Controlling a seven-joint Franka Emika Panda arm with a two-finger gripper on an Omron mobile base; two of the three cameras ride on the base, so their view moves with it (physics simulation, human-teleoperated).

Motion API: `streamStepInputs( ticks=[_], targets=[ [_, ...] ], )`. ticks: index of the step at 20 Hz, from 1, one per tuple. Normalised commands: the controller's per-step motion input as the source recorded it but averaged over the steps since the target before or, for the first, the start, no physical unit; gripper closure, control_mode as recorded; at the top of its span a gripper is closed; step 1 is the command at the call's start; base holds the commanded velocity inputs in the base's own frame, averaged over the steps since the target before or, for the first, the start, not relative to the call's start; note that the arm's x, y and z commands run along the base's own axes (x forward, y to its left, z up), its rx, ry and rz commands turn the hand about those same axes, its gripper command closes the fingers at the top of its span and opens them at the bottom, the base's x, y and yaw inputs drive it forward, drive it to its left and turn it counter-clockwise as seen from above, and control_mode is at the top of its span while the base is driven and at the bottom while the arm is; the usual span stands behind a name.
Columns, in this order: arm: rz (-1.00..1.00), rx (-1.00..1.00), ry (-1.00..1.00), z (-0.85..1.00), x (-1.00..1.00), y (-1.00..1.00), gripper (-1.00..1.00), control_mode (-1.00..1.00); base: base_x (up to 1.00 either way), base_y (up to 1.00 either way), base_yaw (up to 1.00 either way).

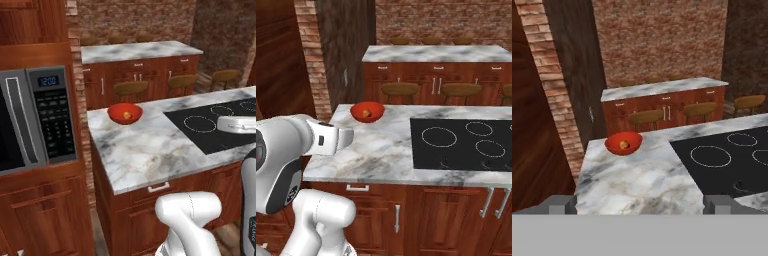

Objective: Retrieve the peach and orange from the fridge and place them into the bowl on the dining table.

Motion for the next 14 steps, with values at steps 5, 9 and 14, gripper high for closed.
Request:
streamStepInputs(
  ticks=[5, 9, 14],
  targets=[
    [0.00, 0.00, 0.00, 0.00, 0.00, 0.00, -1.00, 1.00, 0.34, -0.64, -0.47],
    [0.00, 0.00, 0.00, 0.00, 0.00, 0.00, -1.00, 1.00, 0.16, -0.63, -0.54],
    [0.00, 0.00, 0.00, 0.00, 0.00, 0.00, -1.00, 1.00, 0.14, -0.64, -0.56]
  ],
)
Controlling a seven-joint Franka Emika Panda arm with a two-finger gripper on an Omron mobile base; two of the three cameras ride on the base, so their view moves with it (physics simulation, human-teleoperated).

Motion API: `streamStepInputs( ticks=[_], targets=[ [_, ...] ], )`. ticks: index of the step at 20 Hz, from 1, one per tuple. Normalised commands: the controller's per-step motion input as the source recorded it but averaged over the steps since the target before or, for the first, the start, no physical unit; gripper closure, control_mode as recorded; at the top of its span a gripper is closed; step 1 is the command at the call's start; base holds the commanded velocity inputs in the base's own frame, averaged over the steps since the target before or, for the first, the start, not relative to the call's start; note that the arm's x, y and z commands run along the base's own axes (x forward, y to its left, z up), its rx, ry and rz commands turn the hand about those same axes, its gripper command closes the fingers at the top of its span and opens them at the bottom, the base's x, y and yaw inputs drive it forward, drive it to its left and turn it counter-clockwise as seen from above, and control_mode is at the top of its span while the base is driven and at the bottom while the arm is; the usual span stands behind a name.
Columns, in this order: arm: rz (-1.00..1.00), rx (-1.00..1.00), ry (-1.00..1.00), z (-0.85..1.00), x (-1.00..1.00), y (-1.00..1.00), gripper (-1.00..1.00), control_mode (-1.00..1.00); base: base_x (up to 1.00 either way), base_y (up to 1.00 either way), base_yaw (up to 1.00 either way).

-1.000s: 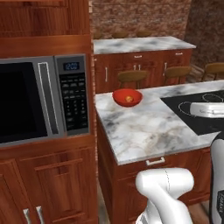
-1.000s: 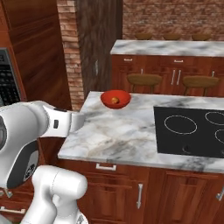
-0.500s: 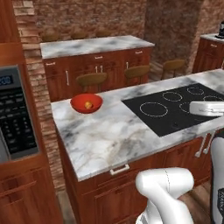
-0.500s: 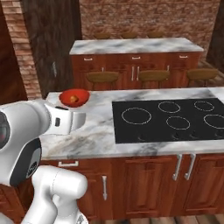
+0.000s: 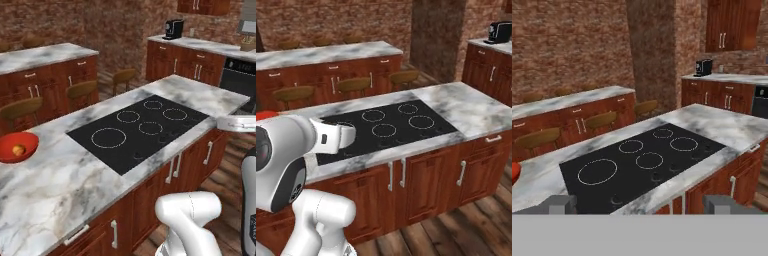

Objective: Retrieve the peach and orange from the fridge and place them into the bowl on the dining table.

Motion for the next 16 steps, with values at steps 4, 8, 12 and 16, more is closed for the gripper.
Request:
streamStepInputs(
  ticks=[4, 8, 12, 16],
  targets=[
    [0.00, 0.00, 0.00, 0.00, 0.00, 0.00, -1.00, 1.00, 0.01, -0.53, -0.54],
    [0.00, 0.00, 0.00, 0.00, 0.00, 0.00, -1.00, 1.00, 0.03, -0.36, -0.52],
    [0.00, 0.00, 0.00, 0.00, 0.00, 0.00, -1.00, 1.00, 0.03, -0.31, -0.50],
    [0.00, 0.00, 0.00, 0.00, 0.00, 0.00, -1.00, 1.00, 0.00, -0.30, -0.48]
  ],
)
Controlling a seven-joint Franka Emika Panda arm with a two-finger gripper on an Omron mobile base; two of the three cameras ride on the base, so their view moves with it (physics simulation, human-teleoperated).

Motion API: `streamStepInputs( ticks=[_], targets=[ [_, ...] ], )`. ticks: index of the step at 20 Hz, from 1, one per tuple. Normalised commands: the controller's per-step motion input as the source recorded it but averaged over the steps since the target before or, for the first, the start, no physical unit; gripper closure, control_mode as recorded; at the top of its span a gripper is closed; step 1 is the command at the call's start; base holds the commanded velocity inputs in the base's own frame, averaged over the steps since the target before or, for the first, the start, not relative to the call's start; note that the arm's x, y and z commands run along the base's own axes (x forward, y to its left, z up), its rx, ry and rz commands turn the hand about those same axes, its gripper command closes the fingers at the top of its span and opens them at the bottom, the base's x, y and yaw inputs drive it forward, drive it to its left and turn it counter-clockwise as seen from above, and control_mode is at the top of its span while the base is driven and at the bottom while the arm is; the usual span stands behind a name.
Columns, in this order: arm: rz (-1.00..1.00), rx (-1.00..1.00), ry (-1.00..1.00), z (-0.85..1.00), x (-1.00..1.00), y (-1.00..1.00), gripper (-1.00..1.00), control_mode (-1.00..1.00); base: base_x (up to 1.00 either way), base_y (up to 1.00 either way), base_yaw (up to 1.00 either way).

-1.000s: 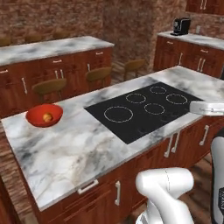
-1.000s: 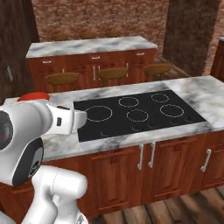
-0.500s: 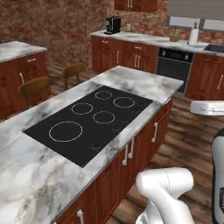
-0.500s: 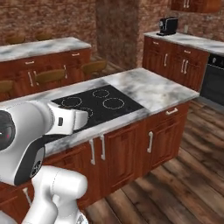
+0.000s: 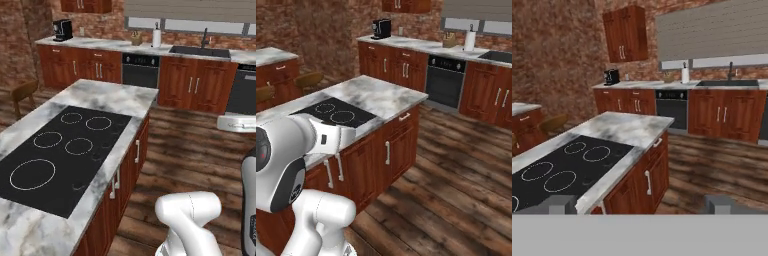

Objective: Retrieve the peach and orange from the fridge and place them into the bowl on the dining table.

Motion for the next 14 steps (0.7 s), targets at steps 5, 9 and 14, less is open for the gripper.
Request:
streamStepInputs(
  ticks=[5, 9, 14],
  targets=[
    [0.00, 0.00, 0.00, 0.00, 0.00, 0.00, -1.00, 1.00, 0.00, -0.27, -0.49],
    [0.00, 0.00, 0.00, 0.00, 0.00, 0.00, -1.00, 1.00, 0.00, -0.26, -0.50],
    [0.00, 0.00, 0.00, 0.00, 0.00, 0.00, -1.00, 1.00, 0.00, -0.28, -0.50]
  ],
)
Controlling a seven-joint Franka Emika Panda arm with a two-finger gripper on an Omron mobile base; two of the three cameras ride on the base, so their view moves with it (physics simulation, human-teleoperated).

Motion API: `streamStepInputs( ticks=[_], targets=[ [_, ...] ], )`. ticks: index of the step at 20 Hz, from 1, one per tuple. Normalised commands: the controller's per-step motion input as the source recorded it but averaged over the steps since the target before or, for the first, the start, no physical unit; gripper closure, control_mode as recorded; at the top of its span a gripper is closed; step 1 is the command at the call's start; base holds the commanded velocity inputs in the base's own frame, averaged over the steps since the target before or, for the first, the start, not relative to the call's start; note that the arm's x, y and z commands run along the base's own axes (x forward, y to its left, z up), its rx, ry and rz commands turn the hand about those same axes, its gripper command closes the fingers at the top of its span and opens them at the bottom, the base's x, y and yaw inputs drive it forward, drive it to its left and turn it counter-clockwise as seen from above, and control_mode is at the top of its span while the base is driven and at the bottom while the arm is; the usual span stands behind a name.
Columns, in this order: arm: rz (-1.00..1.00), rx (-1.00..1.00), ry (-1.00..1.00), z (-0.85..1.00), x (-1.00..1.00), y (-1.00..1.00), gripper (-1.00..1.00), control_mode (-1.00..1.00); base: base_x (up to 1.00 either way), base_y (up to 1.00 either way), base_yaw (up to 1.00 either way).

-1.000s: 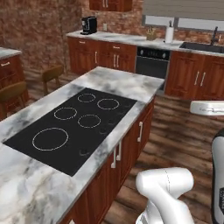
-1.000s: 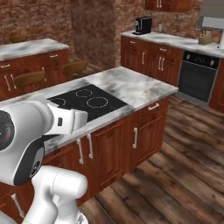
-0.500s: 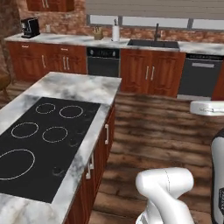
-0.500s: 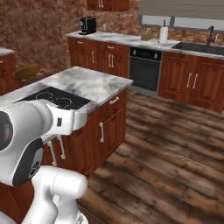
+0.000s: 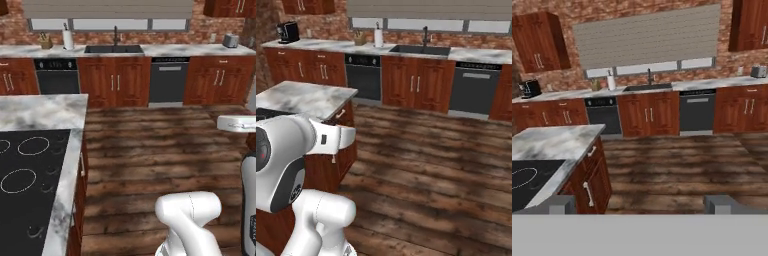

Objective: Retrieve the peach and orange from the fridge and place them into the bowl on the dining table.

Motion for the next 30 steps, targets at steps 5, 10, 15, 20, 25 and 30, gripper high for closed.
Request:
streamStepInputs(
  ticks=[5, 10, 15, 20, 25, 30],
  targets=[
    [0.00, 0.00, 0.00, 0.00, 0.00, 0.00, -1.00, 1.00, 0.00, -0.27, -0.51],
    [0.00, 0.00, 0.00, 0.00, 0.00, 0.00, -1.00, 1.00, 0.00, -0.27, -0.52],
    [0.00, 0.00, 0.00, 0.00, 0.00, 0.00, -1.00, 1.00, 0.00, -0.23, -0.50],
    [0.00, 0.00, 0.00, 0.00, 0.00, 0.00, -1.00, 1.00, 0.00, -0.13, -0.50],
    [0.00, 0.00, 0.00, 0.00, 0.00, 0.00, -1.00, 1.00, 0.00, -0.19, -0.48],
    [0.00, 0.00, 0.00, 0.00, 0.00, 0.00, -1.00, 1.00, 0.00, -0.13, -0.47]
  ],
)
